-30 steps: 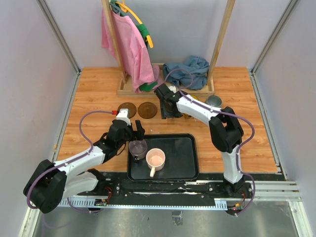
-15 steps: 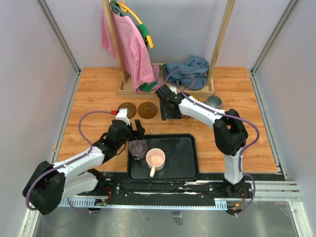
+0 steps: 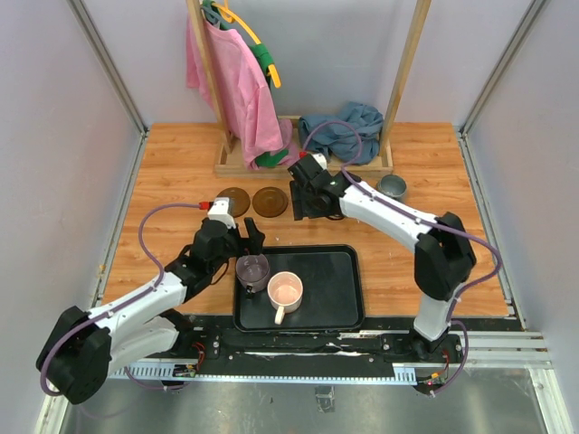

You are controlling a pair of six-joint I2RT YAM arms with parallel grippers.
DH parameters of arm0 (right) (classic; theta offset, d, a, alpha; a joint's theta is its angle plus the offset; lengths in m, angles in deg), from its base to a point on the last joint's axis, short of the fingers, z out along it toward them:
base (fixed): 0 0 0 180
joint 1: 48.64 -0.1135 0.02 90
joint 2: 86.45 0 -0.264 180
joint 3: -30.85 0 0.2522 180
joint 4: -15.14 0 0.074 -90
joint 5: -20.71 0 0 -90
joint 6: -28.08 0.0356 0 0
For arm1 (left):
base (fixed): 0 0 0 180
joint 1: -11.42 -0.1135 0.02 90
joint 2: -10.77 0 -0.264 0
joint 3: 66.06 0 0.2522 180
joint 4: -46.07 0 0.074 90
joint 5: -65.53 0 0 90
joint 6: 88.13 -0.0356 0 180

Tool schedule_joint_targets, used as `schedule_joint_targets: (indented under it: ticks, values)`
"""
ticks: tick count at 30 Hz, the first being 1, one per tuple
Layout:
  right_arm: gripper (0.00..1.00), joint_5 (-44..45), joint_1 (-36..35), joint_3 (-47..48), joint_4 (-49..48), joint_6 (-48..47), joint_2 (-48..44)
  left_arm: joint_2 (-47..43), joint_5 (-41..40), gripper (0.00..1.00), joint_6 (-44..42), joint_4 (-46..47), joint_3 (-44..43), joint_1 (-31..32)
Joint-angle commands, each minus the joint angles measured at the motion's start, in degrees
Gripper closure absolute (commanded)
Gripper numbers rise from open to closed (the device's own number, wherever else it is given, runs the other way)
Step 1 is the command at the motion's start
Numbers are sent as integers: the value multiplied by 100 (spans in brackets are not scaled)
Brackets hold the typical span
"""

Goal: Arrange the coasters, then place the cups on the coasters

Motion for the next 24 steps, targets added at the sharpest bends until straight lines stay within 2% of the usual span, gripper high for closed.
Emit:
schedule_joint_targets:
  ticks: [1, 7, 9, 20, 24]
  values:
    - [30, 437, -120, -290, -22, -215, -821, -375, -35, 0, -76, -96, 18, 52]
    - [10, 1076, -98, -832, -196, -414, -1752, -765, 142, 0, 95, -630, -19, 58]
    - [6, 1130, -33, -1028, -269, -476, -1950, -907, 269, 0, 241, -781, 9, 79]
    - [4, 992, 531, -2146, -611, -498, -2746, -2185, -247, 0, 1100, -2151, -83, 812]
    - [9, 552, 536, -2357, -892, -645, -2897, -2269, -357, 0, 1444, -2531, -79, 977]
